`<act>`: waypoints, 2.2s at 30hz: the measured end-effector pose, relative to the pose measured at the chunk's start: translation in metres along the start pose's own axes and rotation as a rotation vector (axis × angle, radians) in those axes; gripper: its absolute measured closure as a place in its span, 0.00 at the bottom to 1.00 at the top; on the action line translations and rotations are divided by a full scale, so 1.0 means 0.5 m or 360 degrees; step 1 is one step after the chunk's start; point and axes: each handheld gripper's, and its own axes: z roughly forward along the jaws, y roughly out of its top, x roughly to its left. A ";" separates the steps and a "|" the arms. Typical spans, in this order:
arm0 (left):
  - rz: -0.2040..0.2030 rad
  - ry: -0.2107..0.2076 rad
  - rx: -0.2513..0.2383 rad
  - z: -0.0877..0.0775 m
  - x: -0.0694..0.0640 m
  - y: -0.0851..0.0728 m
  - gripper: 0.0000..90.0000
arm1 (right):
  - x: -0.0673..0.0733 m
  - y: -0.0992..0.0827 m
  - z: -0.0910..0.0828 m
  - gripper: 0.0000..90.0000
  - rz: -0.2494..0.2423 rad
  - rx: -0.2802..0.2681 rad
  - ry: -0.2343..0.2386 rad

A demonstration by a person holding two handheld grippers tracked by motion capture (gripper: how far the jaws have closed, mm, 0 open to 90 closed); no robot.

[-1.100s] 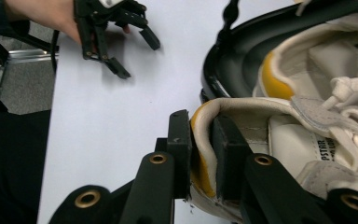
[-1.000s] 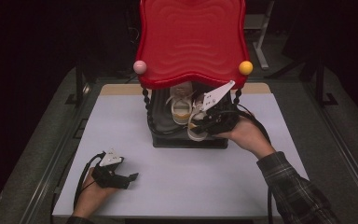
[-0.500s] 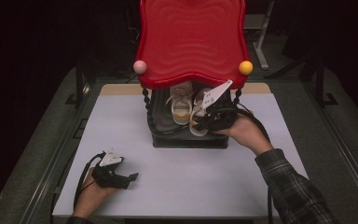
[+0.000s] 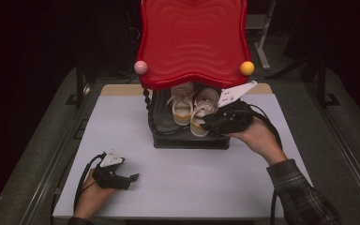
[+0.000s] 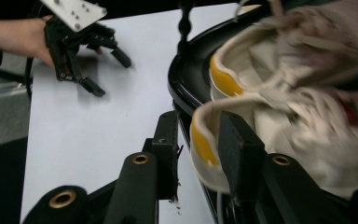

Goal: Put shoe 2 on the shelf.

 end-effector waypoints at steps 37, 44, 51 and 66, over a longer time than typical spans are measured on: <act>0.0262 -0.0258 -0.0304 0.076 -0.120 0.371 1.00 | -0.013 -0.125 0.031 1.00 0.0340 -0.0123 -0.0196; 0.0292 -0.0242 -0.0322 0.096 -0.137 0.381 1.00 | -0.013 -0.123 0.039 1.00 0.0338 -0.0108 -0.0216; 0.0275 -0.0265 -0.0354 0.100 -0.137 0.383 1.00 | -0.015 -0.119 0.039 1.00 0.0333 -0.0109 -0.0268; 0.0339 -0.0333 -0.0401 0.098 -0.163 0.393 1.00 | -0.022 -0.116 0.037 1.00 0.0341 -0.0124 -0.0429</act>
